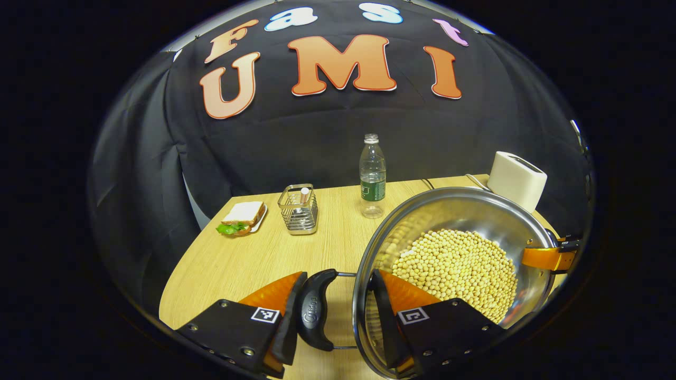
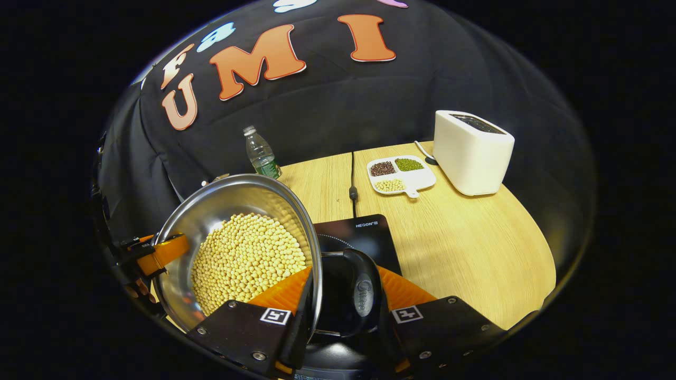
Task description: First push the handle of the pot to place it horizontally, then grasp the pot with both hands and set it on the induction cooktop.
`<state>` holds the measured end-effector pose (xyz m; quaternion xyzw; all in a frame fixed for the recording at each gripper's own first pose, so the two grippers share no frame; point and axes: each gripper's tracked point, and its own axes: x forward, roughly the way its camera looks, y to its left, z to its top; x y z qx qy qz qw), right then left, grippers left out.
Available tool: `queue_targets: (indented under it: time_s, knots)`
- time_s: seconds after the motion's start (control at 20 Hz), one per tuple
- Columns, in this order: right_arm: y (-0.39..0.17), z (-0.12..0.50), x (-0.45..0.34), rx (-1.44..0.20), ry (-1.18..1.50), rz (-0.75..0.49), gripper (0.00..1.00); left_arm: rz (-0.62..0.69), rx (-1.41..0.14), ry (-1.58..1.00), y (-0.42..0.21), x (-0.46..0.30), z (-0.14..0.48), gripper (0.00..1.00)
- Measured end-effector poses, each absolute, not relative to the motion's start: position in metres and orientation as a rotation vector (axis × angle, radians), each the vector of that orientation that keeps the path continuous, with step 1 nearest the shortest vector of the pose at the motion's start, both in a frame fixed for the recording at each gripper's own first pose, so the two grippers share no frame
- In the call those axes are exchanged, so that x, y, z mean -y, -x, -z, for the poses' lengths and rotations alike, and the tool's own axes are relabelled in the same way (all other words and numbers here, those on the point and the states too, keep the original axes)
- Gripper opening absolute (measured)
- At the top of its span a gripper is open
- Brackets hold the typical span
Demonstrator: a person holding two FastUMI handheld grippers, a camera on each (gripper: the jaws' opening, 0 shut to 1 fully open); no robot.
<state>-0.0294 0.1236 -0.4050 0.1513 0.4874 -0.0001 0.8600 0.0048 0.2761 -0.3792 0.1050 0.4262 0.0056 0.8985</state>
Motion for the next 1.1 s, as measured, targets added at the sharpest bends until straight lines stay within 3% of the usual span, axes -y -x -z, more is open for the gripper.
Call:
queue_targets:
  time_s: [0.8, 1.1]
  knots:
    - [0.033, 0.433, -0.089, -1.068, -0.303, 0.025, 0.55, 0.044, -0.940, -0.203, -0.017, -0.264, 0.415, 0.65]
    - [0.029, 0.439, -0.064, -1.102, -0.273, -0.027, 0.56, 0.088, -0.952, -0.188, -0.019, -0.261, 0.422, 0.65]
